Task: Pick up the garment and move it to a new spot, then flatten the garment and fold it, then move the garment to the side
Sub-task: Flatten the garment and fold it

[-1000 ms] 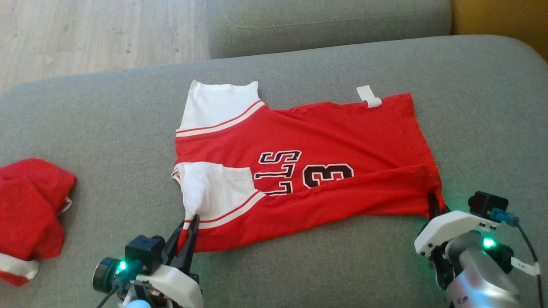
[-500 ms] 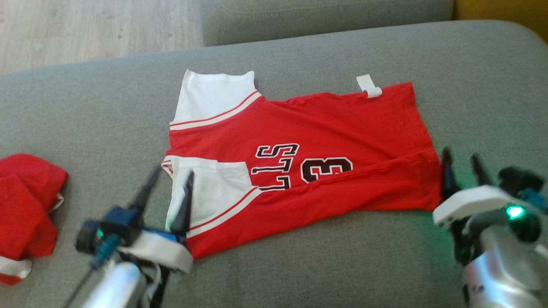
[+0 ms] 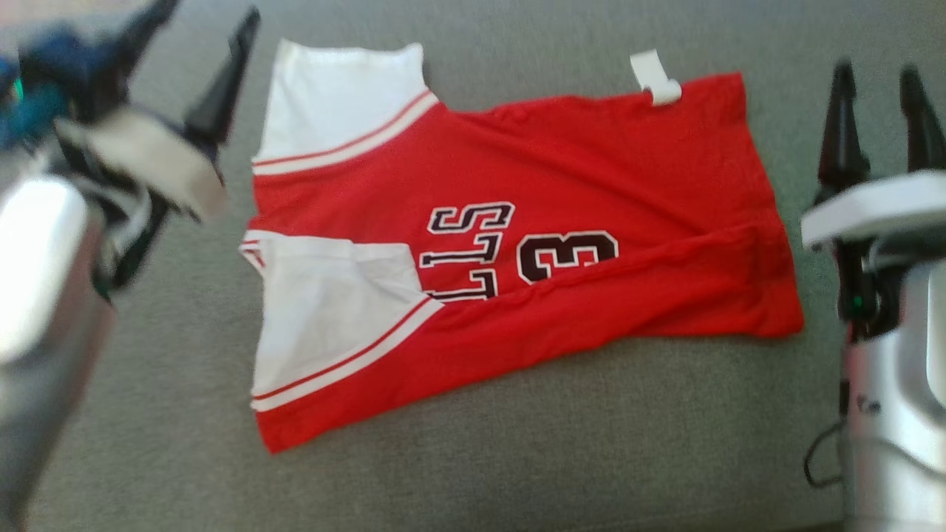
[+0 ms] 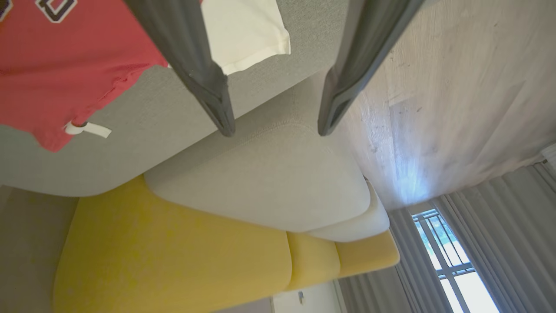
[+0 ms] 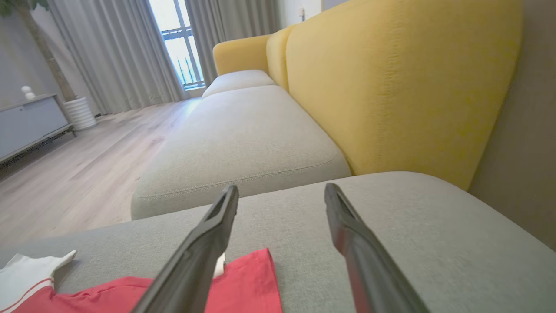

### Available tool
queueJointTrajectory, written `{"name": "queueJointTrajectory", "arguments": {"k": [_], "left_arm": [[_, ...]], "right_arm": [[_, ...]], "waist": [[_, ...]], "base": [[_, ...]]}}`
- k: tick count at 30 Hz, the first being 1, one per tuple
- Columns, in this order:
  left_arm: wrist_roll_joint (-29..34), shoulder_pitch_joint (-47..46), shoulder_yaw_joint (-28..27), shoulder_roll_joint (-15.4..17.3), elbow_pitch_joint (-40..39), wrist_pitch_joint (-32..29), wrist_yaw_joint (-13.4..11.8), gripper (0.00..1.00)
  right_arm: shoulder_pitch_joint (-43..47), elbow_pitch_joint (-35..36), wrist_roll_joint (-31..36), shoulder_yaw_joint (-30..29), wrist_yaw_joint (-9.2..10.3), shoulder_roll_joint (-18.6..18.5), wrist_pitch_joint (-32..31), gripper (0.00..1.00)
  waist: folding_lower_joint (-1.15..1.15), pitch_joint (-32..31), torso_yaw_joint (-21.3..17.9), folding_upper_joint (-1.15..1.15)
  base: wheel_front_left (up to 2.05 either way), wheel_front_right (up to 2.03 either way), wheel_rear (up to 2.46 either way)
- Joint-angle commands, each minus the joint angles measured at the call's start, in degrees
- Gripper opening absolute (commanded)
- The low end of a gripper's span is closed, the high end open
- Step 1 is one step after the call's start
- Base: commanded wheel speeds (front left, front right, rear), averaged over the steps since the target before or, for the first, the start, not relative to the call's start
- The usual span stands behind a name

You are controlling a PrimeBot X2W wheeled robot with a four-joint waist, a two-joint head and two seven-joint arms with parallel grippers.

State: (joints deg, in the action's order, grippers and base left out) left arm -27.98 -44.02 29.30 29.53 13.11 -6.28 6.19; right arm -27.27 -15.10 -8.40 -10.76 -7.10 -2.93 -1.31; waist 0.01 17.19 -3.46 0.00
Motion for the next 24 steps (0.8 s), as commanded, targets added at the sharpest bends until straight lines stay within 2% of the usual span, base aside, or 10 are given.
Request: {"name": "queueJointTrajectory", "arguments": {"k": [1,5,6,10,13,18,24], "left_arm": [[-1.68,-5.98,-0.24,3.30,1.81,-3.42,0.88,1.00],[-7.57,-13.87,6.61,5.27,7.70,-9.61,1.25,1.00],[-7.57,-13.87,6.61,5.27,7.70,-9.61,1.25,1.00],[-13.98,-19.97,14.29,8.79,11.89,-15.31,1.27,1.00],[-17.47,-23.74,17.85,10.59,15.12,-17.01,1.28,1.00],[-20.91,-28.06,21.00,10.83,21.46,-18.46,1.29,1.00],[-25.16,-30.08,24.57,10.86,25.49,-20.43,1.29,1.00]], "right_arm": [[-2.98,3.26,0.42,2.50,-0.39,0.05,-1.08,1.00],[-5.48,5.04,0.14,5.12,-0.39,0.05,-2.02,1.00],[-5.48,5.04,0.14,5.12,-0.39,0.05,-2.02,1.00],[-6.84,6.08,-0.75,7.18,-0.39,0.05,-2.01,1.00],[-7.36,6.46,-1.48,8.35,-0.39,0.05,-1.66,1.00],[-7.52,6.49,-2.46,7.71,-0.39,0.05,-1.06,1.00],[-7.34,6.25,-2.87,7.97,-0.39,0.05,-0.21,1.00]], "waist": [[-0.01,4.51,-2.43,0.00],[-0.01,7.84,-4.63,0.00],[-0.01,7.84,-4.63,0.00],[-0.01,10.51,-6.55,0.00],[-0.01,12.01,-7.79,0.00],[-0.01,13.68,-8.87,0.00],[-0.01,14.54,-9.49,0.00]], "base": [[0.00,0.00,0.00],[0.00,0.00,0.00],[0.00,0.00,0.00],[0.00,0.00,0.00],[0.00,0.00,0.00],[0.00,0.00,0.00],[0.00,0.00,0.00]]}}
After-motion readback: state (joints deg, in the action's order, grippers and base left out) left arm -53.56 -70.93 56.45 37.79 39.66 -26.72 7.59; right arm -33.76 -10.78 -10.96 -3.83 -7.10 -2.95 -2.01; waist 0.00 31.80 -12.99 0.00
